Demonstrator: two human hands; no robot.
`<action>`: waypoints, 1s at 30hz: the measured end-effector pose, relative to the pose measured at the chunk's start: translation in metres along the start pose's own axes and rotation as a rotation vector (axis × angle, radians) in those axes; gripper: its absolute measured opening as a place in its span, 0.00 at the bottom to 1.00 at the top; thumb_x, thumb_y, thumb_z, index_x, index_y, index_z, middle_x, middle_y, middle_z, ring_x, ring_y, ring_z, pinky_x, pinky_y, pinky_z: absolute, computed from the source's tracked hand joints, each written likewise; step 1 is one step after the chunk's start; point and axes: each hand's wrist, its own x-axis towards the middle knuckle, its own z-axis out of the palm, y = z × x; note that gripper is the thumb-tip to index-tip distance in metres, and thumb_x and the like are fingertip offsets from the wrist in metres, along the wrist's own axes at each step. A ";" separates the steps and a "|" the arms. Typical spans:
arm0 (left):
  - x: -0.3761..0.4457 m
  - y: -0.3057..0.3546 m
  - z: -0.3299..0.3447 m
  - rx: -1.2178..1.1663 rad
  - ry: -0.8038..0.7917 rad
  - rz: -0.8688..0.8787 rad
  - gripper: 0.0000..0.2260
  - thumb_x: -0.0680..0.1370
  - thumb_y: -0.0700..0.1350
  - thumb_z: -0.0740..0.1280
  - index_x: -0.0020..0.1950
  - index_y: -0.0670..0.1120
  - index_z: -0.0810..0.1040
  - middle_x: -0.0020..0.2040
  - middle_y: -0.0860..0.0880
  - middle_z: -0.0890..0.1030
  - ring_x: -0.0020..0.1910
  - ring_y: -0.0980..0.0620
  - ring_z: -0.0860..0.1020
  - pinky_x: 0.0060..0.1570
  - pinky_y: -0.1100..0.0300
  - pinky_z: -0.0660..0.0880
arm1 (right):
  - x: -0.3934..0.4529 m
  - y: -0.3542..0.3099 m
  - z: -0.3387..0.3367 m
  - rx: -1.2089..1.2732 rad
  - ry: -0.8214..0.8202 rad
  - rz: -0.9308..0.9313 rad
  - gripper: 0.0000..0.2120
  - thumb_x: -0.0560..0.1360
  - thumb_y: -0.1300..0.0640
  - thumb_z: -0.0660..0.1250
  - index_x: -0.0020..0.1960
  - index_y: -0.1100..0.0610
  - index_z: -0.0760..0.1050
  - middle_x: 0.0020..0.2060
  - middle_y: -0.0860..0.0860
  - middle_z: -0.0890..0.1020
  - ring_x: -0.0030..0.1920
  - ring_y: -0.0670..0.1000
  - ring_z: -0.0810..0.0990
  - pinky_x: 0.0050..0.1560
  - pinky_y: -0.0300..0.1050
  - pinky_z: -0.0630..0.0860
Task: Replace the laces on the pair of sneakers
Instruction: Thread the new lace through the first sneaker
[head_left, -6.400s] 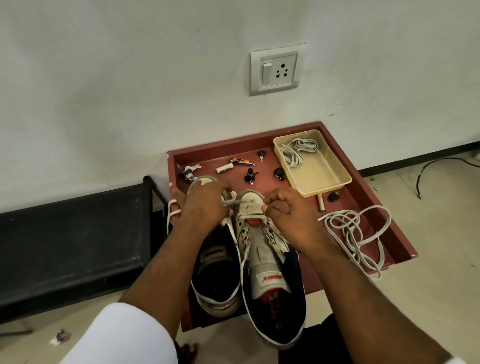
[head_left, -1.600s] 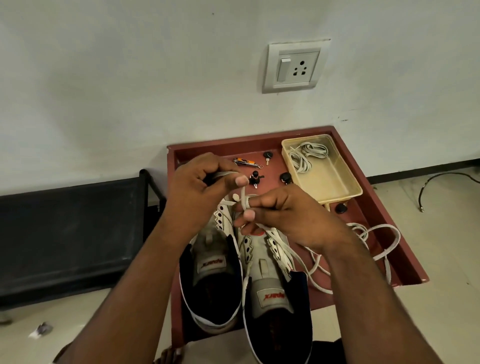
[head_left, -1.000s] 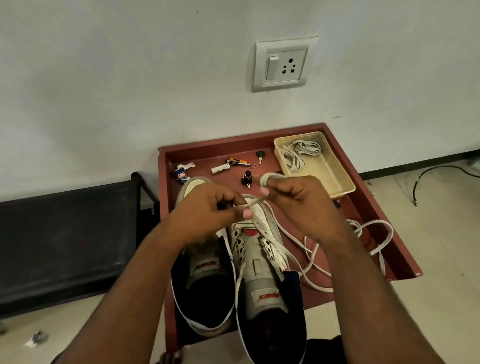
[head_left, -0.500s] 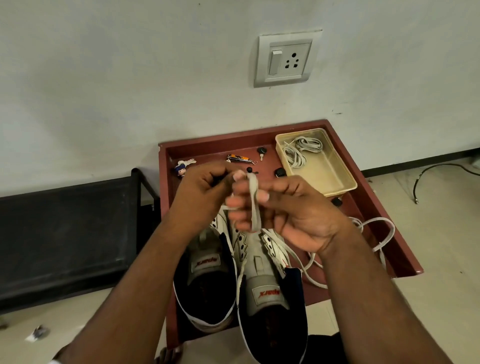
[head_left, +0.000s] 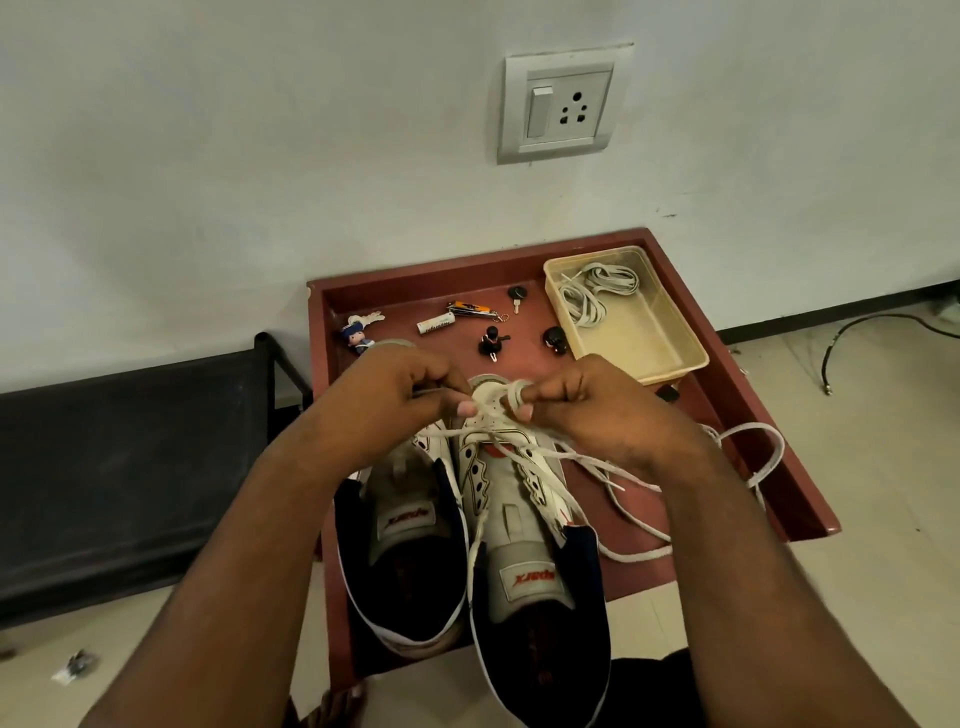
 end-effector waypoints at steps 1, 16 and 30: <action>-0.001 0.004 0.000 -0.041 0.044 0.034 0.05 0.72 0.48 0.74 0.41 0.48 0.84 0.39 0.48 0.84 0.41 0.48 0.81 0.44 0.52 0.77 | -0.002 -0.003 0.000 0.062 -0.075 0.032 0.05 0.75 0.63 0.70 0.48 0.61 0.84 0.42 0.52 0.86 0.45 0.45 0.84 0.55 0.45 0.78; 0.003 0.016 0.028 -0.134 -0.022 0.101 0.11 0.81 0.45 0.65 0.40 0.51 0.80 0.28 0.57 0.70 0.28 0.62 0.67 0.32 0.63 0.65 | -0.001 -0.029 0.013 1.318 0.089 -0.413 0.13 0.74 0.61 0.63 0.54 0.63 0.82 0.52 0.59 0.84 0.55 0.56 0.83 0.56 0.49 0.80; 0.002 0.011 0.011 -0.367 0.311 0.133 0.03 0.73 0.45 0.72 0.42 0.46 0.84 0.39 0.47 0.84 0.38 0.47 0.81 0.41 0.60 0.77 | -0.009 -0.019 0.009 0.542 -0.351 -0.087 0.11 0.76 0.68 0.63 0.55 0.65 0.80 0.51 0.62 0.84 0.55 0.58 0.83 0.59 0.49 0.79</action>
